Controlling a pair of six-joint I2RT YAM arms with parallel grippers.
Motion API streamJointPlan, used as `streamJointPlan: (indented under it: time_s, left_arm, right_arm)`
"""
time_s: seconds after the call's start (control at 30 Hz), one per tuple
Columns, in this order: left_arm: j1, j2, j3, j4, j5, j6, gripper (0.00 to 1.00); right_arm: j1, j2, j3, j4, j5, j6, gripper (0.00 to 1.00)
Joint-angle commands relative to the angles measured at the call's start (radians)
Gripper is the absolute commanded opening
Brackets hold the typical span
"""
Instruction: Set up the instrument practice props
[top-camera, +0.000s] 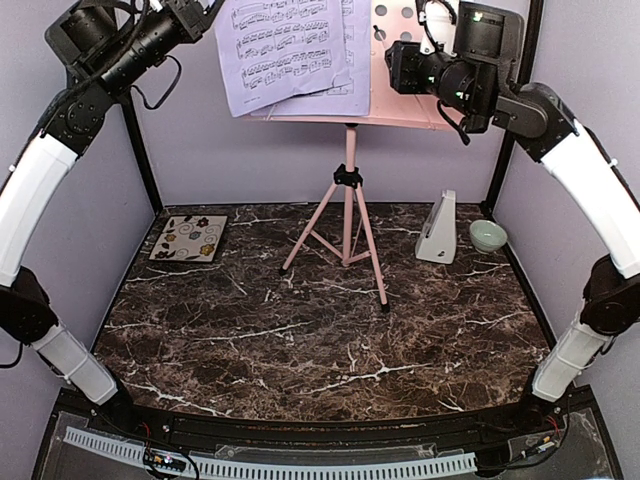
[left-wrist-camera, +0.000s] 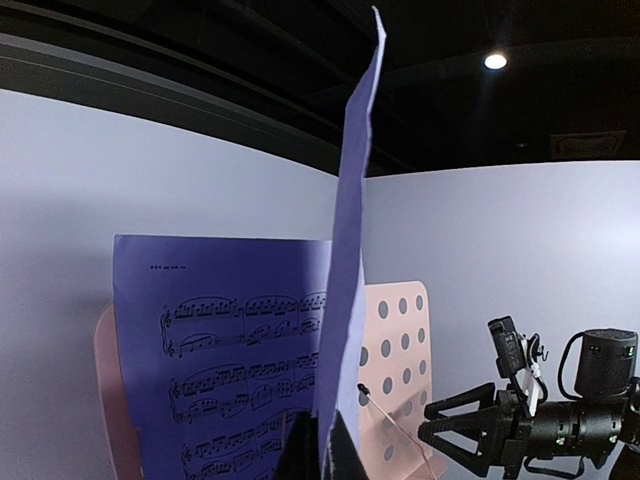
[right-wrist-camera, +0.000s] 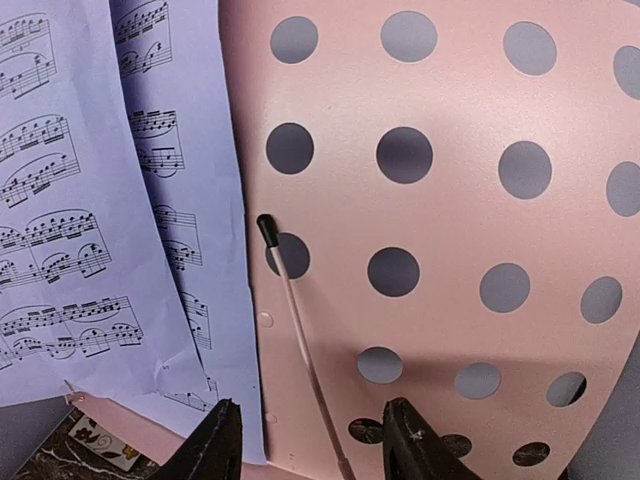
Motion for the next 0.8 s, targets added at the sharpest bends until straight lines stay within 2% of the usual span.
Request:
streamJointPlan:
  time_s: [0.0,0.2,0.3,0.43,0.77]
  left_arm:
    - [-0.002,0.017,0.053,0.046,0.013,0.024,0.00]
    - [-0.002,0.040,0.062,0.087,0.054,0.019,0.00]
    - [-0.002,0.058,0.073,0.107,0.088,0.021,0.00]
    - [-0.001,0.082,0.094,0.117,0.063,0.035,0.00]
    - [-0.003,0.149,0.147,0.134,0.067,0.024,0.00]
  right_arm:
    - [-0.025,0.042,0.035,0.032,0.016,-0.047,0.47]
    - [-0.032,0.076,0.064,0.039,0.026,-0.107,0.33]
    - [-0.032,0.074,0.052,0.060,0.007,-0.121,0.19]
    - [-0.032,0.040,-0.016,0.144,0.017,-0.148,0.00]
    - [-0.045,-0.094,-0.283,0.413,-0.044,-0.213,0.00]
